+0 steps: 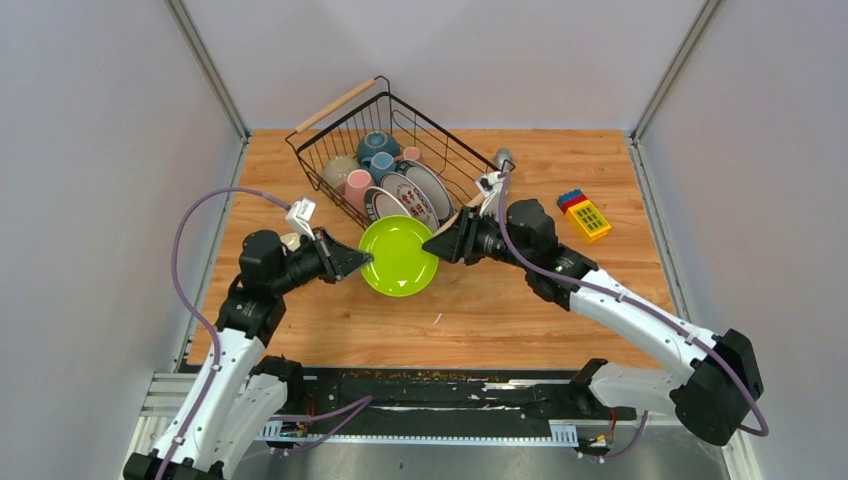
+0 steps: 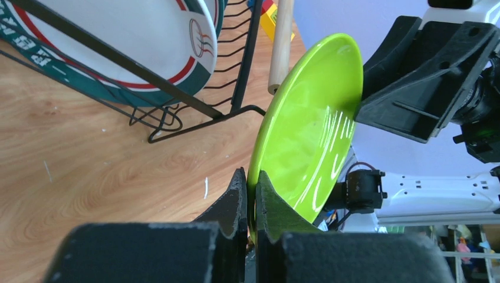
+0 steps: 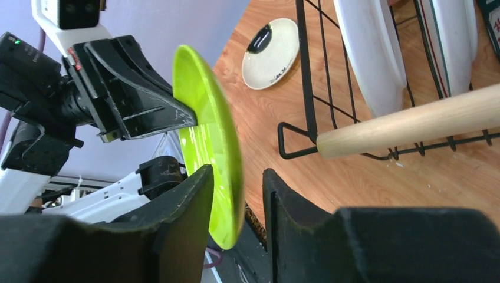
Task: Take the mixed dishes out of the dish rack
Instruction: Pick up the plate from the dish rack, then place the plate at the center of the board.
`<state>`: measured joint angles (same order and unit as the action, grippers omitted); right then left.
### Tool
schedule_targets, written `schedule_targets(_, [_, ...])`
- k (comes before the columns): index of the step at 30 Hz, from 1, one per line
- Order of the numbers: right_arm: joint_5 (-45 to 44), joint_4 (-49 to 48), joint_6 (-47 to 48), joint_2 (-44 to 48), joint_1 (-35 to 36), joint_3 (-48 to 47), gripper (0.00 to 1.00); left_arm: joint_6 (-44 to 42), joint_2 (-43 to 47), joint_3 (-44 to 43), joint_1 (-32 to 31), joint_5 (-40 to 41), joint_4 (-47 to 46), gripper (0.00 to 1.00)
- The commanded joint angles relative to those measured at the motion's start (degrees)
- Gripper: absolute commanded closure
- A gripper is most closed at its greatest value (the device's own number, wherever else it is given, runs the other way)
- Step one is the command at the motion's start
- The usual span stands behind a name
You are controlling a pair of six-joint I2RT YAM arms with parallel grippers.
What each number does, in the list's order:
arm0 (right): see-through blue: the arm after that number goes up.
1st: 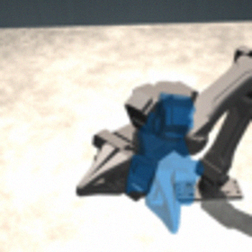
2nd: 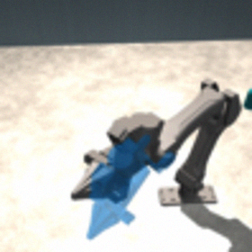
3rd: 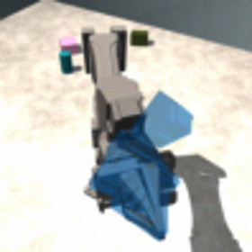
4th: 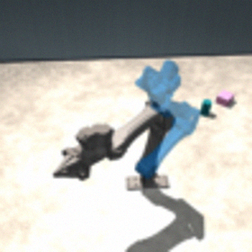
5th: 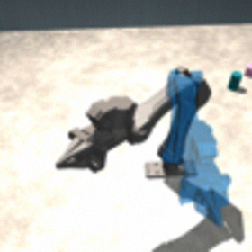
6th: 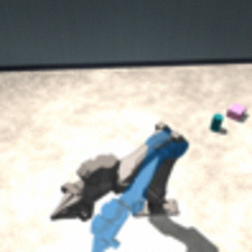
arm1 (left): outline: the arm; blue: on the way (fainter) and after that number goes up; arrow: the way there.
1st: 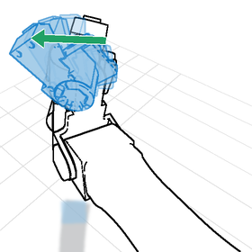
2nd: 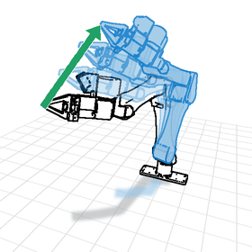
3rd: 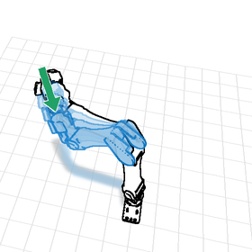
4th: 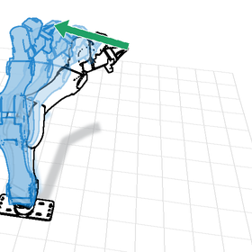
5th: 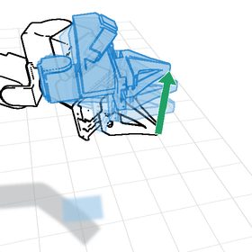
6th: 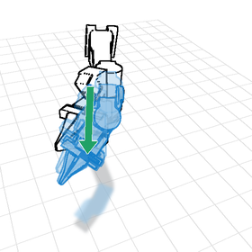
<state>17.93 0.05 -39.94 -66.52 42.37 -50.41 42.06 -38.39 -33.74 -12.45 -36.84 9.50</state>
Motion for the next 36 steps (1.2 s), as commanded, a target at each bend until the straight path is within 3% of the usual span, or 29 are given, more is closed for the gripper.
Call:
schedule_targets(1, [-1.1, -5.8, -0.1, 2.1, 0.4, 1.1, 0.55, -0.7, 1.7, -0.2, 0.0, 2.0, 0.7, 1.0])
schedule_targets(6, [-4.5, -5.6, 2.3, 5.5, 0.4, 3.1, 0.24, 0.1, 4.3, -0.1, 0.0, 7.5, 2.9, 1.0])
schedule_targets(14, [-14.9, -1.2, 8.8, 14.3, 0.4, 6.5, 0.02, 4.5, 8.4, 2.1, 0.1, 18.6, 5.2, 1.0])
schedule_targets(31, [-36.0, 10.8, 23.6, 39.5, 0.4, 13.5, 0.0, 21.5, 25.1, 12.2, 0.5, 55.7, 16.2, 1.0])
schedule_targets(36, [-39.9, 13.4, 25.9, 44.0, 0.4, 14.1, 0.0, 23.4, 20.5, 14.7, 5.7, 53.8, 11.9, 1.0])
